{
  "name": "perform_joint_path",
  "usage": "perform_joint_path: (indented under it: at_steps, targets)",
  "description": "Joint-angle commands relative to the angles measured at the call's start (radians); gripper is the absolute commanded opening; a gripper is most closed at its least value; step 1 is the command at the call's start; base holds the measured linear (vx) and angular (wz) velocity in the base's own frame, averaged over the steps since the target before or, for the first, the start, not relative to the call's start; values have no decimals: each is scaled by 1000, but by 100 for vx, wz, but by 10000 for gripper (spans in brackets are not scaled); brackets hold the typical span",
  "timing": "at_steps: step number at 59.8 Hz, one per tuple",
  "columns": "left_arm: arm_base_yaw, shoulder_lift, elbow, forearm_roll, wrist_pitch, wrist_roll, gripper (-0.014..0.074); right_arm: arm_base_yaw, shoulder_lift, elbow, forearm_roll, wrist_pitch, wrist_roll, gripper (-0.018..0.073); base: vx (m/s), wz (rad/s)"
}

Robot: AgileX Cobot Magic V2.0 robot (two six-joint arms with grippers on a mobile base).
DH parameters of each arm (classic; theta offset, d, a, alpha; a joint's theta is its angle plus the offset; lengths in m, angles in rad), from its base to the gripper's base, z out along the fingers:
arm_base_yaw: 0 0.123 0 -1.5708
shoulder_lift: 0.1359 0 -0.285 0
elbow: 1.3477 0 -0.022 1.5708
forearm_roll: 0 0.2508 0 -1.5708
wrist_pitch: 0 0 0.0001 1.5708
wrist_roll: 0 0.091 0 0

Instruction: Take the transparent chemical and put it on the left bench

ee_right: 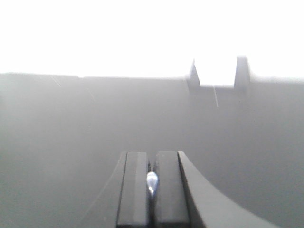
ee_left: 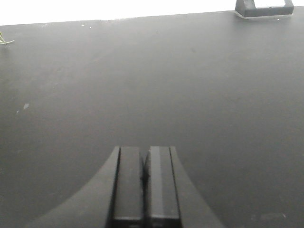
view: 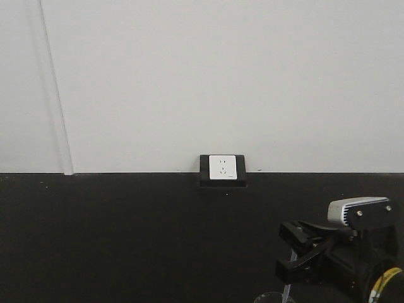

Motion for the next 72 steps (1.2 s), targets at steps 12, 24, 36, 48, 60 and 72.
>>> perform_joint_path:
  at_steps: [12,24,36,48,60,72]
  targets:
    - [-2,-19,16,-1,-78,-8,-3,2,-286,-29,-126,101,-10,-3,0,0]
    - [-2,-19,16,-1,-78,-8,-3,2,-456,-29,-153,240,-8,-3,0,0]
    - [-2,-19,16,-1,-78,-8,-3,2,-576,-29,-153,331,-8,-3,0,0]
    - [-2,-19,16,-1,-78,-8,-3,2,-669,-29,-152,395,-8,-3,0,0]
    - [-2,-19,16,-1,-78,-8,-3,2,-718,-29,-176,501,-15,-3,0,0]
    - [-2,-19,16,-1,-78,-8,-3,2,-773,-12,-177,570,-15,-3,0,0]
